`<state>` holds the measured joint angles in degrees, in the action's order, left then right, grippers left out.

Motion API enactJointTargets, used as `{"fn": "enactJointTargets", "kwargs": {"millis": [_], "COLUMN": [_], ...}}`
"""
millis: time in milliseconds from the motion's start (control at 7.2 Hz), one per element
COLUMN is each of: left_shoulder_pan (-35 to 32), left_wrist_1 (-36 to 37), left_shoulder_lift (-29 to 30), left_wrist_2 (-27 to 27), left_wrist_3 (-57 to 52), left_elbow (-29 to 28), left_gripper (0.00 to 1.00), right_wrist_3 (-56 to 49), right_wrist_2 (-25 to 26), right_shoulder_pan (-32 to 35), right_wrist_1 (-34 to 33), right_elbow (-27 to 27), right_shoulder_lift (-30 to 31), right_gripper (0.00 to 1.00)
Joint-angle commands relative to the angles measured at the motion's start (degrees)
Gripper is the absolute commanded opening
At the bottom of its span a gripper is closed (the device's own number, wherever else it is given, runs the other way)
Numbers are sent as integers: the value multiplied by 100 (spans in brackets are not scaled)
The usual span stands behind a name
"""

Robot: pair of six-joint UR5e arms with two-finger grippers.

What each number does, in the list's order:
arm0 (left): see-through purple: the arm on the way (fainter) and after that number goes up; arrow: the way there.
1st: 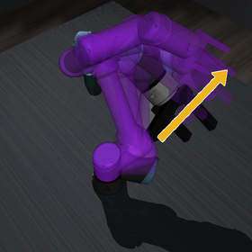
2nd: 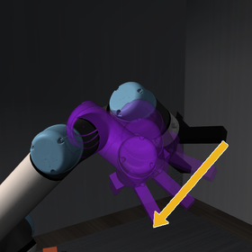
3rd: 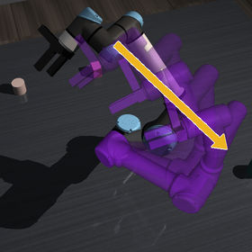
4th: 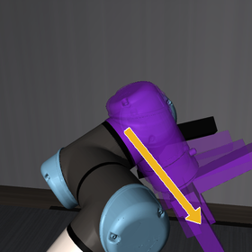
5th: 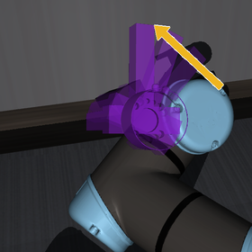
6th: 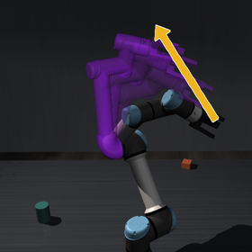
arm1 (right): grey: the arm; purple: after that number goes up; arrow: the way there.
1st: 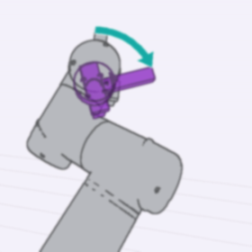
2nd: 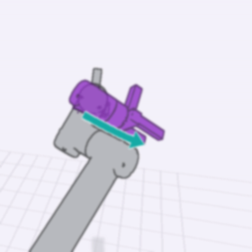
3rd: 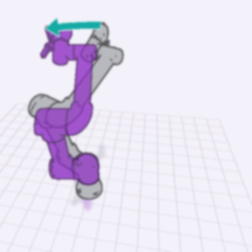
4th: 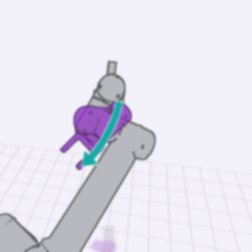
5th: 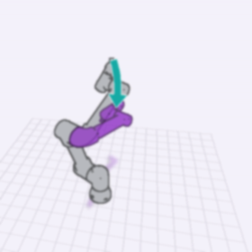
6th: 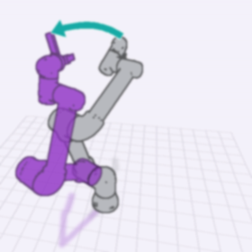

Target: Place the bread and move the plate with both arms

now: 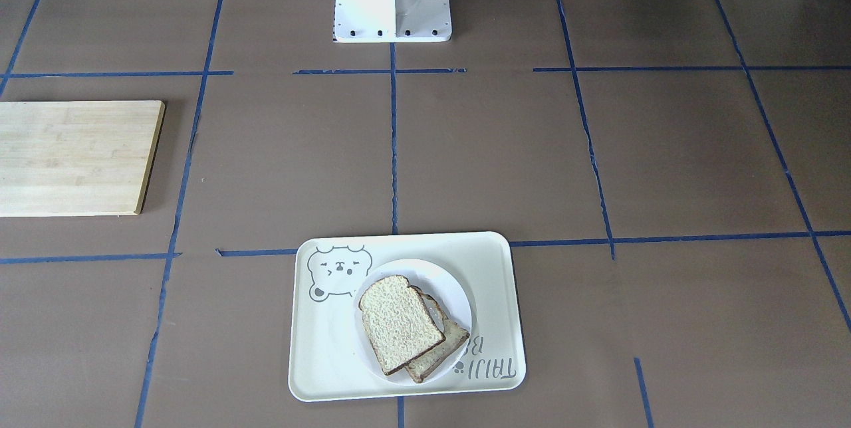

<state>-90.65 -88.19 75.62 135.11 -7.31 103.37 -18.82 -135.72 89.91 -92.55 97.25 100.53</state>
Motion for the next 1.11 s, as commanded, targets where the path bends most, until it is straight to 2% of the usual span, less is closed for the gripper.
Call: {"fn": "enactJointTargets", "kwargs": {"millis": [0,972], "left_shoulder_pan": [-14,4], "left_wrist_1": [12,-6], "left_shoulder_lift": [-3,50], "left_wrist_2": [-20,-11], "left_wrist_3": [-7,2], "left_elbow": [-61,17], "left_gripper": [100,100], "right_wrist_3": [1,10], "right_wrist_2": [-7,-77], "right_shoulder_pan": [0,0], "right_wrist_1": [0,0], "right_elbow": [-4,4], "right_shoulder_lift": [2,-7], "right_gripper": [100,100]}}
